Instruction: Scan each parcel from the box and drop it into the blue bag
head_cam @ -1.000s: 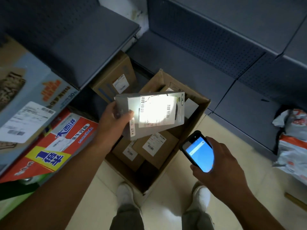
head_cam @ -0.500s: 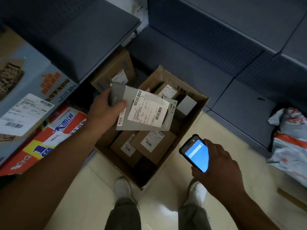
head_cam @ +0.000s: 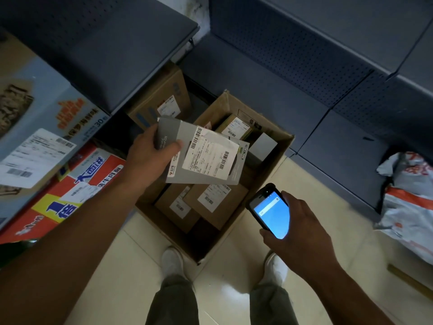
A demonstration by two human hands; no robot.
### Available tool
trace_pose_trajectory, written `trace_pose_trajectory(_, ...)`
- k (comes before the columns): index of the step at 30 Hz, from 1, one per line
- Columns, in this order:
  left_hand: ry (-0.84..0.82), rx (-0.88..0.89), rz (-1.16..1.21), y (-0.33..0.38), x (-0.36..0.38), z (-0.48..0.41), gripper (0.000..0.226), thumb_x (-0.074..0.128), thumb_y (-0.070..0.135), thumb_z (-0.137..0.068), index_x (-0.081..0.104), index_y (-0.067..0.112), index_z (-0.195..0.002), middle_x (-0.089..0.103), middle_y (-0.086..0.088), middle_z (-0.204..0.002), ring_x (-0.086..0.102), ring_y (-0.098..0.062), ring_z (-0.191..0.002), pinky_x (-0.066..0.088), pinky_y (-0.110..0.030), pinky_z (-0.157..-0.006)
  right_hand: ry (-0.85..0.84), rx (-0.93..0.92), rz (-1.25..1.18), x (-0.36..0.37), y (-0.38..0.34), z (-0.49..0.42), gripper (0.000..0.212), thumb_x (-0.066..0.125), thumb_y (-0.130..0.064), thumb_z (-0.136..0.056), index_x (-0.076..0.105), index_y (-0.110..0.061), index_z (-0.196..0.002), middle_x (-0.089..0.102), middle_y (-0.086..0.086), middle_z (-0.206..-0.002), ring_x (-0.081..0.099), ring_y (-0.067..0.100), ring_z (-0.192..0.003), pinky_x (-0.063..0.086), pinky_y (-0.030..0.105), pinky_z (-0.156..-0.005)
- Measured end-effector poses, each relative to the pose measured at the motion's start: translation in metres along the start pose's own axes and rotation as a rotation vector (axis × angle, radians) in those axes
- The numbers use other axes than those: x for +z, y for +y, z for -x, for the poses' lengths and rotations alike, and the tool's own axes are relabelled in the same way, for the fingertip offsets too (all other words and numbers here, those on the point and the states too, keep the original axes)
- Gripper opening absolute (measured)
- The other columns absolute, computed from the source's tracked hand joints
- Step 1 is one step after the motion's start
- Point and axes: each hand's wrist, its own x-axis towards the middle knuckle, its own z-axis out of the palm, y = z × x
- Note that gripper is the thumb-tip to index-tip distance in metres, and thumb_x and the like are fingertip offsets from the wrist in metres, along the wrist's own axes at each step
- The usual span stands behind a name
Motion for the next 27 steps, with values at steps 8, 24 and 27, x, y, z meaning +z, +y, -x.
trace_pose_trajectory(8, 0.015, -0.126, 0.184, 0.017, -0.015, 0.043, 0.063, 0.072, 0.048, -0.089, 0.046, 0.044, -0.147, 0.069, 0.011, -0.124, 0.072, -0.014, -0.104, 0.062, -0.039, -0.079, 0.045, 0.006, -0.089, -0.030, -0.033, 0.009, 0.087, 0.085, -0.049, -0.066, 0.043, -0.027, -0.139, 0.054, -0.010, -0.127, 0.046, 0.005, -0.101, 0.043, 0.017, -0.079)
trace_pose_trajectory(24, 0.133, -0.074, 0.425, 0.115, -0.109, 0.141, 0.078, 0.074, 0.062, -0.064, 0.055, 0.043, -0.137, 0.075, 0.021, -0.106, 0.074, -0.001, -0.092, 0.062, -0.023, -0.065, 0.181, -0.071, -0.215, -0.161, -0.148, 0.072, 0.092, 0.084, -0.052, -0.067, 0.035, -0.035, -0.142, 0.049, -0.011, -0.134, 0.035, -0.002, -0.103, 0.029, 0.008, -0.065)
trace_pose_trajectory(27, 0.174, -0.063, 0.435, 0.129, -0.138, 0.156, 0.080, 0.073, 0.062, -0.064, 0.053, 0.039, -0.138, 0.074, 0.011, -0.116, 0.074, -0.012, -0.103, 0.063, -0.044, -0.085, 0.194, -0.089, -0.256, -0.174, -0.164, 0.079, 0.092, 0.082, -0.052, -0.066, 0.034, -0.036, -0.143, 0.047, -0.009, -0.136, 0.043, 0.006, -0.109, 0.052, 0.026, -0.071)
